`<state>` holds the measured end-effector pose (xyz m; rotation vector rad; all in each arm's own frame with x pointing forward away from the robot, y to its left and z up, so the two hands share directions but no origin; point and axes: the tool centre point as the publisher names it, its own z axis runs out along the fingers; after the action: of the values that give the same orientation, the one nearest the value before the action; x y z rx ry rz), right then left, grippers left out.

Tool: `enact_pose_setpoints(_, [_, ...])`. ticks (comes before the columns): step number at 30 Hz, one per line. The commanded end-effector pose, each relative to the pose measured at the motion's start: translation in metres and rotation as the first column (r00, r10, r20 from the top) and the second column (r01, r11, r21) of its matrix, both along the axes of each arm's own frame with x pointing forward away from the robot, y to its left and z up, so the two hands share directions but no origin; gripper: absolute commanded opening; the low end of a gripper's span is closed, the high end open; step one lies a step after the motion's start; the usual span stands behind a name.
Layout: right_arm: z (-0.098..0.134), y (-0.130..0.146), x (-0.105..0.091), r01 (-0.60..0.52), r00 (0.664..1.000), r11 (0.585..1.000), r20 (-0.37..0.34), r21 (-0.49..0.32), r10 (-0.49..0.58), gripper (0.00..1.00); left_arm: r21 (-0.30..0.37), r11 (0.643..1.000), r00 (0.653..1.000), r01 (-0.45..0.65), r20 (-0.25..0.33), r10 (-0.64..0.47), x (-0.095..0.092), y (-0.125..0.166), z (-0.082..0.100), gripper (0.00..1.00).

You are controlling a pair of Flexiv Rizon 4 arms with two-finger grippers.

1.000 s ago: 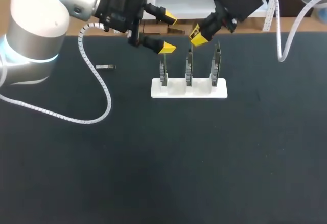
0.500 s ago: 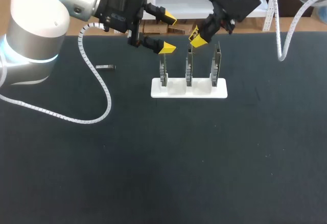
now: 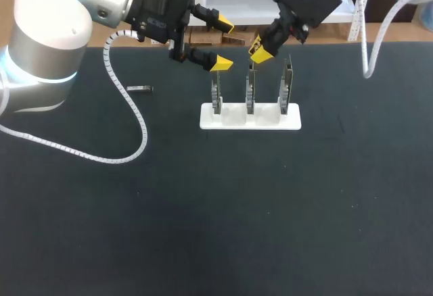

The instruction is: Pick up the optical module with the left hand, and insert it into the network port with the right hand.

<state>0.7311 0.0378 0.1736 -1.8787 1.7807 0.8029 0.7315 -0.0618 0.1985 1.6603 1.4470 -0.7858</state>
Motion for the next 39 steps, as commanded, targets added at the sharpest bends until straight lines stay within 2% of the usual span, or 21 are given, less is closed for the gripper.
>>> enact_pose_setpoints(1, [-0.002, 0.0, 0.004, -0.006, 1.0, 1.0, -0.01, 0.0, 0.006, 0.0, 0.004, 1.0, 1.0, -0.003, 0.0, 0.003, -0.001, 0.0, 0.001, 1.0])
enact_pose_setpoints(21, [-0.01, 0.0, 0.008, -0.021, 0.999, 1.0, -0.032, -0.006, 0.021, 0.0, 0.004, 1.0, 1.0, -0.003, 0.0, 0.003, -0.001, 0.0, 0.001, 1.0])
enact_pose_setpoints(39, [-0.006, 0.003, 0.025, -0.047, 0.999, 0.999, -0.014, -0.008, 0.047, 0.0, 0.004, 1.0, 1.0, -0.003, 0.0, 0.003, -0.001, 0.0, 0.001, 1.0])
